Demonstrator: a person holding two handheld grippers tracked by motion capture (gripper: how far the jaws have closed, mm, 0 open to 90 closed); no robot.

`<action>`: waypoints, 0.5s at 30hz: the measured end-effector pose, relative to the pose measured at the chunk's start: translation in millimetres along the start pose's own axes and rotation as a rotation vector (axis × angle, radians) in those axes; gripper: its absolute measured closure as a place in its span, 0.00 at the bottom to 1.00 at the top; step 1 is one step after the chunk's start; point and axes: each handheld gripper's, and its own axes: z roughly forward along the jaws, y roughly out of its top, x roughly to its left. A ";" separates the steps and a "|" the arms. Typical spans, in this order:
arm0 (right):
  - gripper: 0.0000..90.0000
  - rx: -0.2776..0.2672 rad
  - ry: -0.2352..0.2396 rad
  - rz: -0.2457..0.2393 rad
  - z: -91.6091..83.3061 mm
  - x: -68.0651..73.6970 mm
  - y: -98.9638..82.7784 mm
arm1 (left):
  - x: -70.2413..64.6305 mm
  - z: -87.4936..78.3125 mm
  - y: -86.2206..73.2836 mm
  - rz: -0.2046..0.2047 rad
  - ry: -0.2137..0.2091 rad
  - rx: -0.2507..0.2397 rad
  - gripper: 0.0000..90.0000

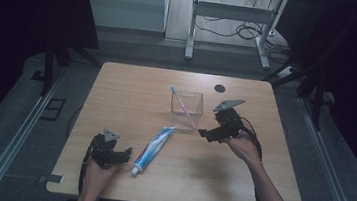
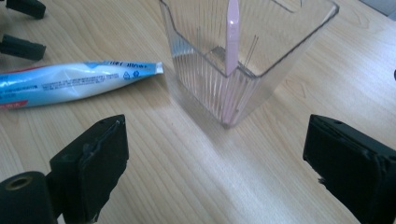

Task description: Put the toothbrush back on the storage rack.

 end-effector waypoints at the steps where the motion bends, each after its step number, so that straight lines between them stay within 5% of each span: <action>1: 0.07 -0.001 0.002 0.002 -0.8 0.0 -2.6 | 0.0 0.0 0.0 0.000 0.000 0.000 0.16; 15: 0.06 0.001 0.002 0.048 -7.5 -0.8 -37.7 | -0.4 0.2 -0.1 -0.005 -0.001 -0.003 0.16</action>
